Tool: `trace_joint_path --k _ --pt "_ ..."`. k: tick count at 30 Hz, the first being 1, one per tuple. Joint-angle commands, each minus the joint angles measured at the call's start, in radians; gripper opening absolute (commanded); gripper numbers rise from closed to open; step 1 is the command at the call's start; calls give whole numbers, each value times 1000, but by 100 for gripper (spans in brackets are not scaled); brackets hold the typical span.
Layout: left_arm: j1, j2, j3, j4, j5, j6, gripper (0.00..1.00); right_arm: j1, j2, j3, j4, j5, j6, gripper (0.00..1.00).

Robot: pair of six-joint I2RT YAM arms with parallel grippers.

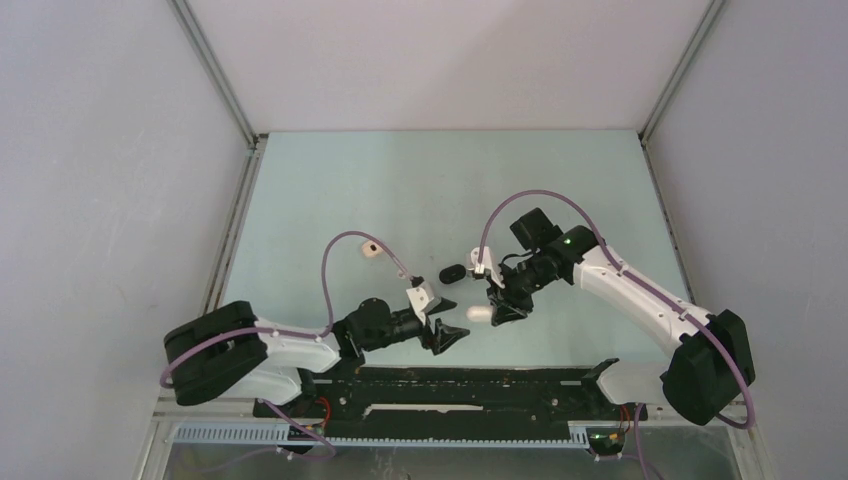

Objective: Insert the wireless bluetooth earbuds into the charging case
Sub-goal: Pick up the charging case at the center of the board.

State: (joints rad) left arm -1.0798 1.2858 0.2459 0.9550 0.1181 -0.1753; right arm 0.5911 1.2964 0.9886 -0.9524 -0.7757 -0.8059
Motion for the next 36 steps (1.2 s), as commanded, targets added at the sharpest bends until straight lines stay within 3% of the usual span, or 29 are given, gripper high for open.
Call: trace_joint_path --k 1,9,28,36 --pt "-5 83 -11 187 100 79 69 16 -11 40 11 44 -21 10" --pt "-5 159 -30 370 157 52 60 56 19 40 18 100 -21 9" --pt "-5 263 1 473 229 -13 43 81 24 40 27 101 -8 9" --pt "-3 264 0 479 224 -18 43 85 28 41 28 102 -4 10"
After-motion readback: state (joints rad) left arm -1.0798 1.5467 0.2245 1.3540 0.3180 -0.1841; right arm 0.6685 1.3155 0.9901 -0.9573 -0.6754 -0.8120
